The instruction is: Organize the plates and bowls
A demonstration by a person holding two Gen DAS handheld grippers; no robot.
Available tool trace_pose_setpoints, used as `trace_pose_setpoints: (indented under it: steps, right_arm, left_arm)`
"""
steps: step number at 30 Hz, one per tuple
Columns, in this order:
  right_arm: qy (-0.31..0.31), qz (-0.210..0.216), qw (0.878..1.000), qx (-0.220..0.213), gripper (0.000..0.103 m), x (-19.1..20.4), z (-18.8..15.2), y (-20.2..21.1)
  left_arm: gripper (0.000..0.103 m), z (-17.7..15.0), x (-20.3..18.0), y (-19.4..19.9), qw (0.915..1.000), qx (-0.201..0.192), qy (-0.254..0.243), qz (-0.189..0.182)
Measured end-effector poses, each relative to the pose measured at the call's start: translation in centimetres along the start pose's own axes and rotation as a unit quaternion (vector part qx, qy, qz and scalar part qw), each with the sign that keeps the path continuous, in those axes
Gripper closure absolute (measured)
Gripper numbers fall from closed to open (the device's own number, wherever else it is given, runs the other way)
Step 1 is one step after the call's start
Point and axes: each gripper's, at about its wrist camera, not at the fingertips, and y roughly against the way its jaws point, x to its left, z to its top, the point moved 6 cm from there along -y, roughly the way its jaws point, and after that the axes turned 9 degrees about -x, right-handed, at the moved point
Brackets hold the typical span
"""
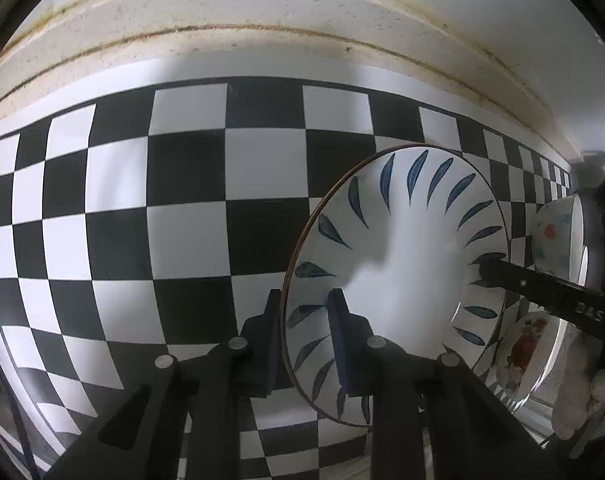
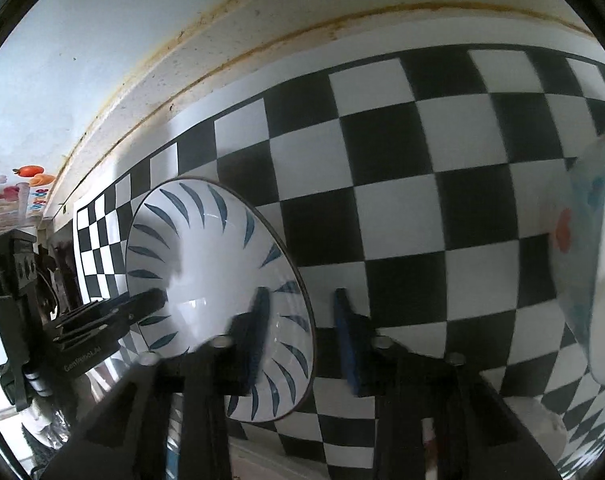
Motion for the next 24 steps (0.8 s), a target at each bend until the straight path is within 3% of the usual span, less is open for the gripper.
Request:
trace_pose_setpoints:
  steps: [2, 11, 24]
  right_arm:
    - [0.008, -0.012, 1.0, 0.001, 0.088, 0.0, -0.1, -0.3]
    - [0.035, -0.015, 0.999, 0.001, 0.09, 0.9, -1.2, 0.0]
    - [0.067, 0.008, 0.998, -0.021, 0.091, 3.0, -4.5, 5.3]
  left_arm:
    - [0.083, -0.2, -0.1, 0.1, 1.0, -0.003, 0.0, 0.001]
    - [0.083, -1.8, -0.5, 1.4, 0.9997, -0.02, -0.001, 0.013]
    - [0.083, -4.6, -1.3, 6.7, 0.9983, -0.057, 0.001, 0.008]
